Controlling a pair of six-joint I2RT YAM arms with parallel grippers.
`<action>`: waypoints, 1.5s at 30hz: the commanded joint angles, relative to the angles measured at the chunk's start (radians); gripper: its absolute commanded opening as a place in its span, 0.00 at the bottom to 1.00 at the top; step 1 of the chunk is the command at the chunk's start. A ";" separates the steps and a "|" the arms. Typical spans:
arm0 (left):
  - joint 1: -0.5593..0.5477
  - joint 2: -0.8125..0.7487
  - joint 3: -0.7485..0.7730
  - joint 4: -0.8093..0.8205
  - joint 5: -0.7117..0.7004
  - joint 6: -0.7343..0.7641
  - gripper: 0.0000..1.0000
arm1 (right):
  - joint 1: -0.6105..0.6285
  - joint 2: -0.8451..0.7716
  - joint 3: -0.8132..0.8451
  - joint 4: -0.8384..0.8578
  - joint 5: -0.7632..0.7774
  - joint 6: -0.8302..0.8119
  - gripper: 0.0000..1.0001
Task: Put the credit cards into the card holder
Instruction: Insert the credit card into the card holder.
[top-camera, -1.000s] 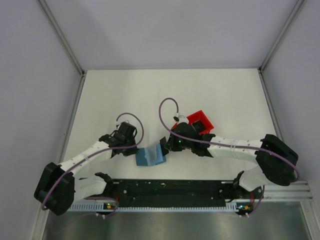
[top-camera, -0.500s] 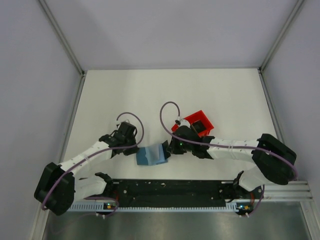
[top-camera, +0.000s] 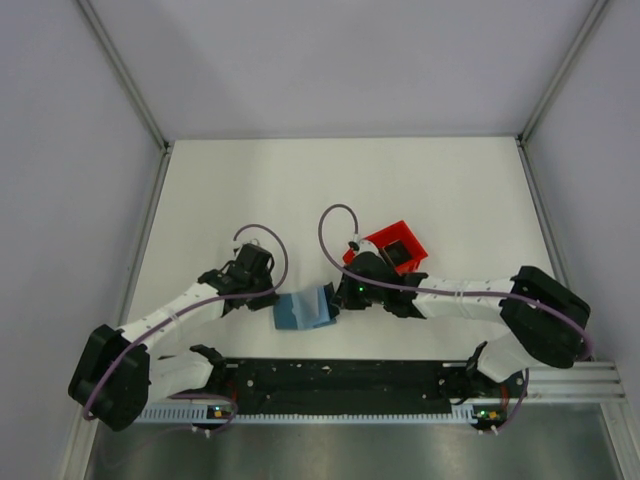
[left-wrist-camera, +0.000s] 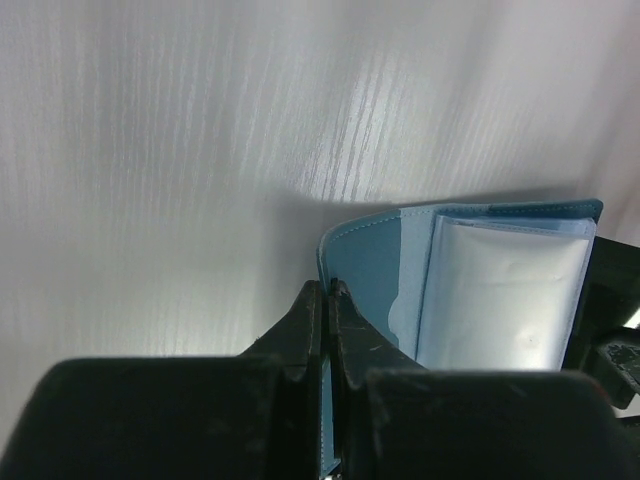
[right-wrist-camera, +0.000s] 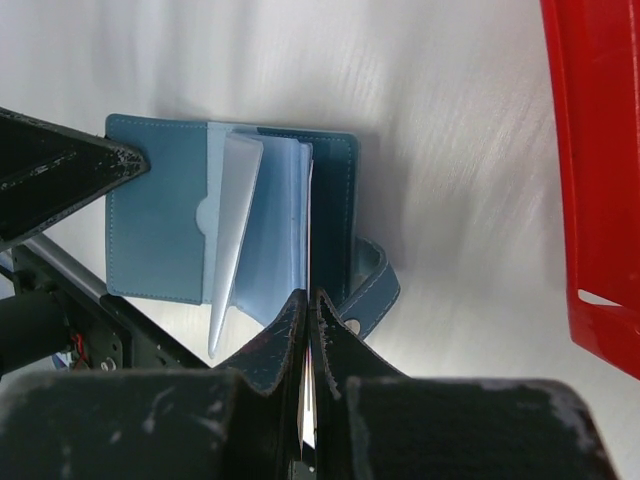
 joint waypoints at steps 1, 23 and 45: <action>-0.003 0.013 -0.025 0.052 0.019 -0.006 0.00 | 0.012 0.040 0.034 0.060 -0.043 0.015 0.00; -0.001 0.048 -0.027 0.157 0.073 0.000 0.00 | 0.037 0.012 0.135 0.025 -0.053 -0.076 0.00; -0.003 -0.070 -0.028 0.129 0.126 -0.065 0.00 | 0.219 0.031 0.224 0.037 0.362 0.038 0.00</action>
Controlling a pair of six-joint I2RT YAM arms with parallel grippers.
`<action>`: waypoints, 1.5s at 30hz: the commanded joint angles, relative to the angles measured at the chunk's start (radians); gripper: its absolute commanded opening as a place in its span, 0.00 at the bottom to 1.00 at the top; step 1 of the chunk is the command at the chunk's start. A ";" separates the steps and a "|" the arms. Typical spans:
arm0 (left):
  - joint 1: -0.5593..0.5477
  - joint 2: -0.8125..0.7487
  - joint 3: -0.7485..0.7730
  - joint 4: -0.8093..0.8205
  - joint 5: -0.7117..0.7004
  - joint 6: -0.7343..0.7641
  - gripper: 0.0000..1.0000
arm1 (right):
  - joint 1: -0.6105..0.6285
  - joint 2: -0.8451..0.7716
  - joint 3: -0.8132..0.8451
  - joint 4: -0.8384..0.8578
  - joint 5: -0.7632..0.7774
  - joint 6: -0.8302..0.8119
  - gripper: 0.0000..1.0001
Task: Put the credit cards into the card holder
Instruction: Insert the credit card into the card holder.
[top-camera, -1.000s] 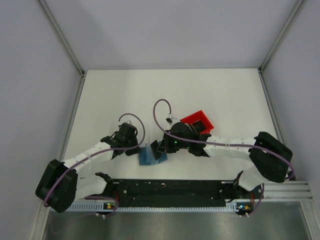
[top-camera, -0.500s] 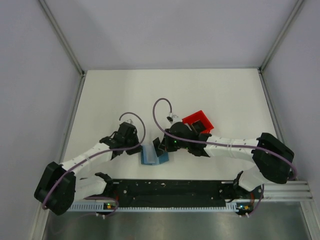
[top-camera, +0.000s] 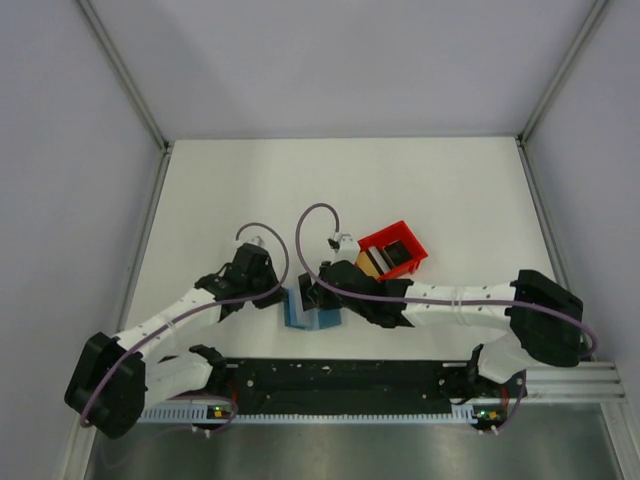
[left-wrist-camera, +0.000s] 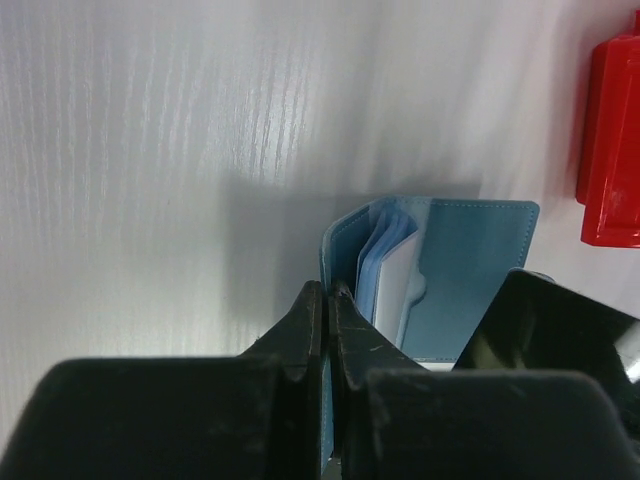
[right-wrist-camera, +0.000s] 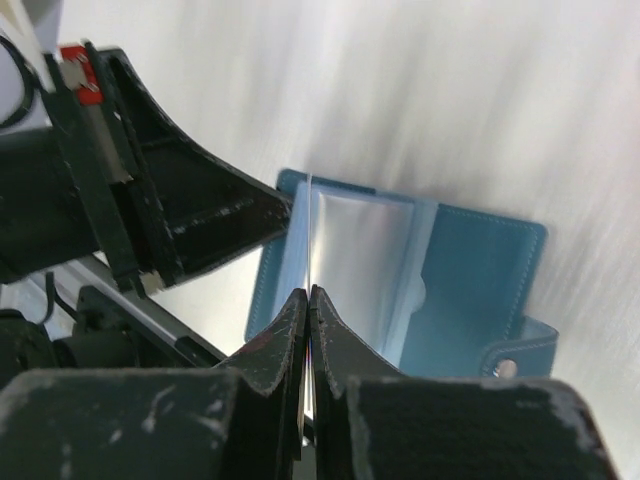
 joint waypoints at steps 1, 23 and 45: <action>-0.003 -0.030 0.007 0.012 0.011 -0.017 0.00 | 0.036 0.022 0.077 0.058 0.105 0.022 0.00; -0.003 -0.039 0.002 0.016 0.017 -0.028 0.00 | 0.056 0.123 0.134 -0.014 0.084 0.060 0.00; -0.001 0.002 -0.033 0.041 -0.027 0.018 0.00 | -0.019 0.048 0.052 -0.155 -0.006 -0.011 0.00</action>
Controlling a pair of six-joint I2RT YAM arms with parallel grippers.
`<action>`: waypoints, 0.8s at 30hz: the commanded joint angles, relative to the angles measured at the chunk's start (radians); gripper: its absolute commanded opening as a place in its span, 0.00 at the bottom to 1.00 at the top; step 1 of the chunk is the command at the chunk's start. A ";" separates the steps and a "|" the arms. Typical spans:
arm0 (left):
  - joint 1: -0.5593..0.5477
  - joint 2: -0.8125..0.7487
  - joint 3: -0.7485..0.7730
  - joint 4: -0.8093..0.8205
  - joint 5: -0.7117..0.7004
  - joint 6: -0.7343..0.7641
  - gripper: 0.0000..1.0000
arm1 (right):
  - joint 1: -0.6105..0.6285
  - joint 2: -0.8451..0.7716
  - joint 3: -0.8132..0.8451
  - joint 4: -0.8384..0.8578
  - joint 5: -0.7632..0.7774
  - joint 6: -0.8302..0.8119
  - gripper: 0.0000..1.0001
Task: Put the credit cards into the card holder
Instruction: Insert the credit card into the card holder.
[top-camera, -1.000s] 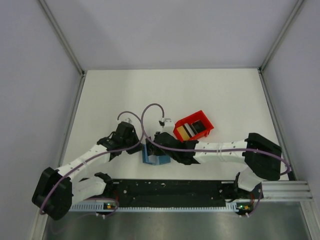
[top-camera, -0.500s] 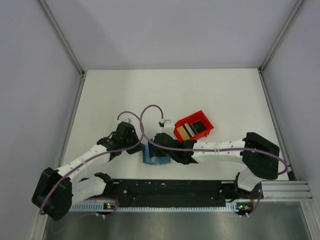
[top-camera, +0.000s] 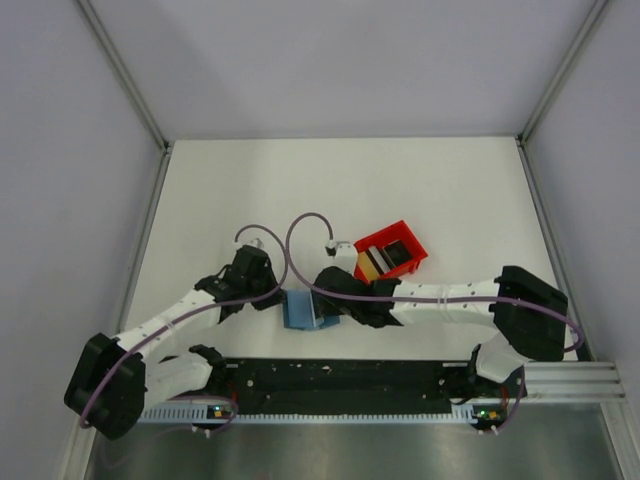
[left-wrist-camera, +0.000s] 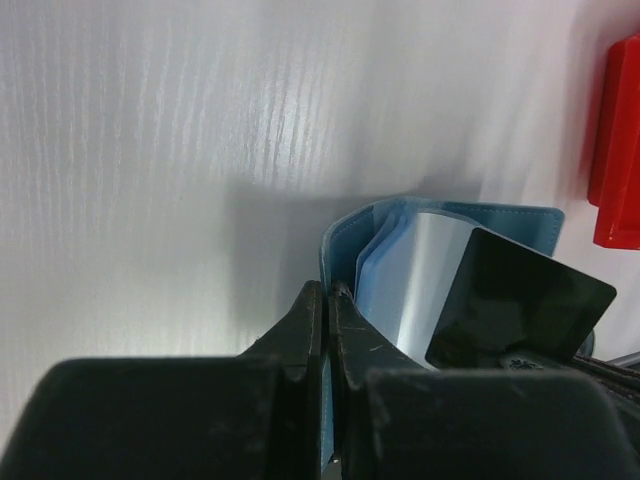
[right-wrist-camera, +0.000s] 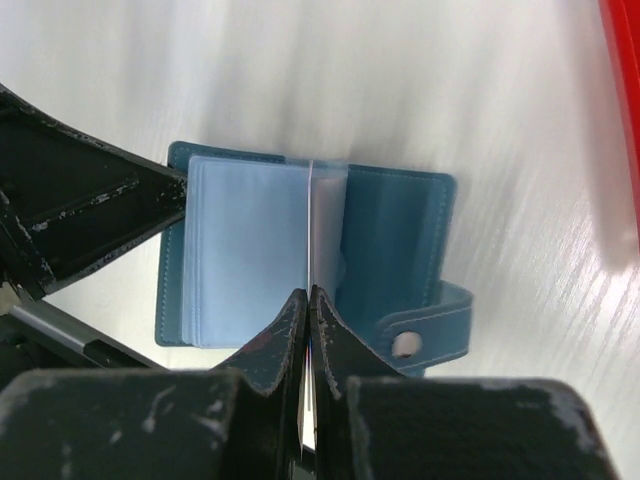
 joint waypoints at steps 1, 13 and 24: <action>-0.001 0.027 -0.024 0.045 -0.024 0.024 0.00 | -0.059 -0.040 -0.042 0.049 -0.152 -0.048 0.00; 0.000 0.096 -0.054 0.108 -0.047 0.033 0.00 | -0.210 -0.063 -0.194 0.236 -0.398 -0.039 0.00; -0.001 0.093 -0.040 0.105 -0.030 0.036 0.00 | -0.260 -0.143 -0.171 0.107 -0.372 -0.114 0.00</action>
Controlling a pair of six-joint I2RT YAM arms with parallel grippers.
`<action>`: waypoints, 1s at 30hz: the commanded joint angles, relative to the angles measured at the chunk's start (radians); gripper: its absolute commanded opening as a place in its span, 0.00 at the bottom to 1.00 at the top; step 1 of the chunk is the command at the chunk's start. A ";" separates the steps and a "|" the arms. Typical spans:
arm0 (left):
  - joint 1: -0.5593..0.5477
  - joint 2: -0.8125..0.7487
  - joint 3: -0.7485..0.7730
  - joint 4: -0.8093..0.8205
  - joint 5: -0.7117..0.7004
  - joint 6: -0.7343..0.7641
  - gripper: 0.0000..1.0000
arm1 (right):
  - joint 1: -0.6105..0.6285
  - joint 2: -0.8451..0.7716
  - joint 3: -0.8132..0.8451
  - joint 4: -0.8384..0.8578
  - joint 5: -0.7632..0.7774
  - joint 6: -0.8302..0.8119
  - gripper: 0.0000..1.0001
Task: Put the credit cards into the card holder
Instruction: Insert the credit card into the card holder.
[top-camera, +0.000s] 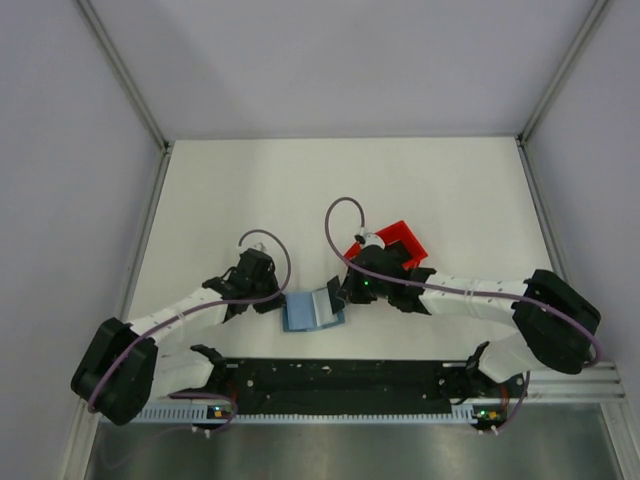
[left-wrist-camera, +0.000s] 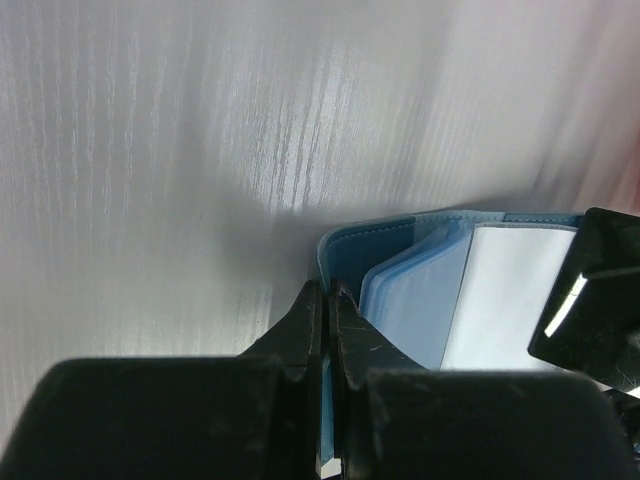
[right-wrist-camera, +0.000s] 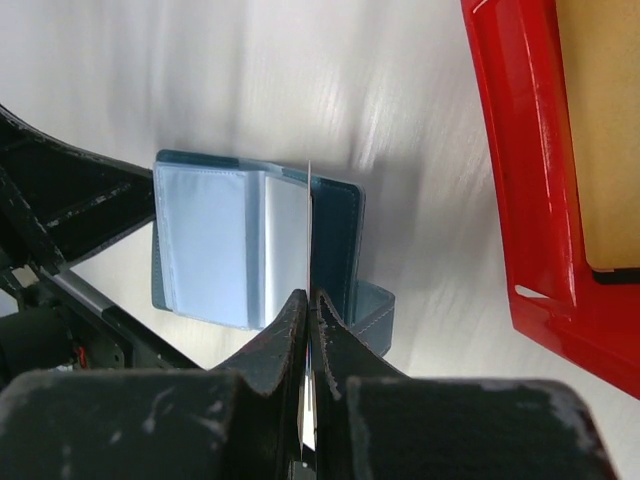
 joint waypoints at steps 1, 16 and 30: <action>-0.001 0.003 0.004 0.026 -0.015 0.021 0.00 | -0.001 0.024 0.055 -0.044 -0.020 -0.043 0.00; 0.000 0.020 -0.007 0.058 -0.010 0.010 0.00 | 0.054 0.126 0.109 0.060 -0.117 -0.083 0.00; -0.001 0.029 -0.036 0.075 -0.021 -0.005 0.00 | 0.013 0.132 -0.063 0.280 -0.166 0.102 0.00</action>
